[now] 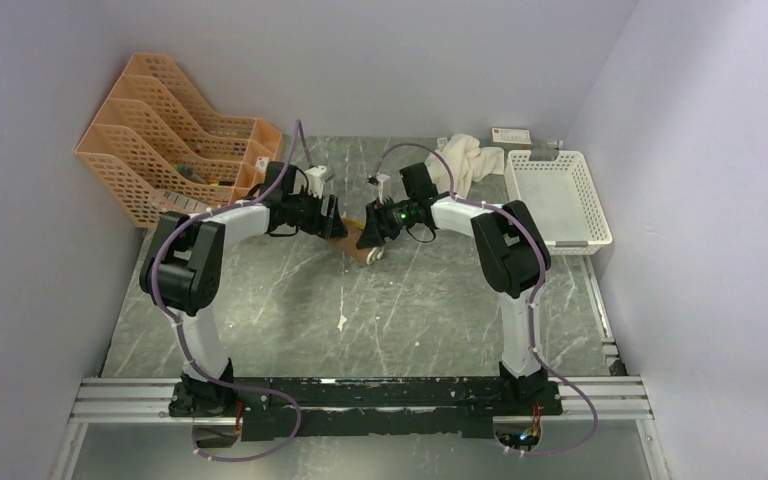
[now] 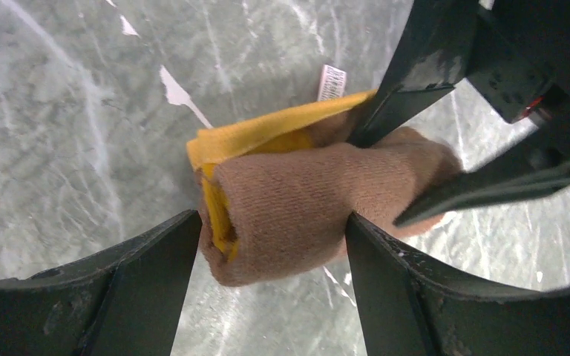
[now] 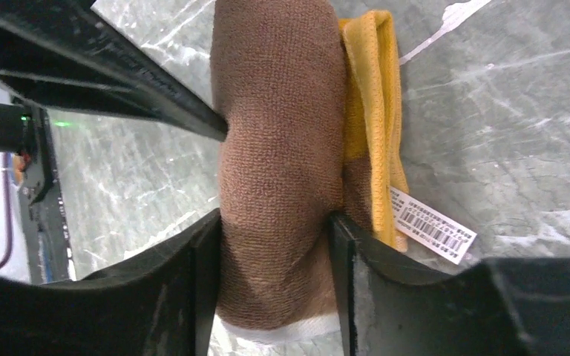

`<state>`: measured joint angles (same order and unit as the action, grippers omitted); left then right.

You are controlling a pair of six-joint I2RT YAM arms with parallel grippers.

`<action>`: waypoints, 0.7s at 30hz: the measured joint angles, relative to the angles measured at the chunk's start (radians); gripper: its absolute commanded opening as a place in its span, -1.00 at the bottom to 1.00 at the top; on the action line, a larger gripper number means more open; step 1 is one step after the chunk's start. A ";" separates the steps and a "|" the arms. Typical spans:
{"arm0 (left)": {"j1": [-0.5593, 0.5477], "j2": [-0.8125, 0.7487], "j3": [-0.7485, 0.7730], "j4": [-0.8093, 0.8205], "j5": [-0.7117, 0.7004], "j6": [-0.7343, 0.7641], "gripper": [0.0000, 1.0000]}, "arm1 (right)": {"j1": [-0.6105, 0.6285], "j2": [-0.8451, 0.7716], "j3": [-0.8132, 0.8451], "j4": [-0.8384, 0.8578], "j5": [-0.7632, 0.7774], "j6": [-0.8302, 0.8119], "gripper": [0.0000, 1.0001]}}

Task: Roll the towels
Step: Roll the towel at the center of the board.

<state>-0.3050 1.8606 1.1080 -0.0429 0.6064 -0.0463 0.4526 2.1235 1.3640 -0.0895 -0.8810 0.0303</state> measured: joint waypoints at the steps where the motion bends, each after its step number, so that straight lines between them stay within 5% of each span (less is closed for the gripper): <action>1: 0.000 0.014 0.013 -0.001 -0.010 -0.001 0.65 | 0.000 0.000 0.004 -0.008 0.007 -0.007 0.37; 4: 0.000 0.052 0.045 -0.009 -0.034 -0.004 0.64 | 0.004 -0.001 0.024 -0.050 0.055 -0.049 0.48; 5: 0.000 0.065 0.056 -0.010 -0.040 -0.006 0.64 | 0.008 -0.005 0.027 -0.063 0.073 -0.066 0.85; 6: 0.000 0.080 0.071 -0.014 -0.046 -0.006 0.64 | 0.011 -0.013 0.027 -0.075 0.095 -0.083 0.98; 21: -0.001 0.150 0.154 -0.060 -0.071 -0.007 0.64 | 0.267 -0.392 -0.216 -0.022 0.649 -0.417 1.00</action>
<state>-0.3058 2.0109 1.2625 -0.1032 0.5350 -0.0532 0.7197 1.7317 1.1477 -0.1116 -0.2317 -0.3866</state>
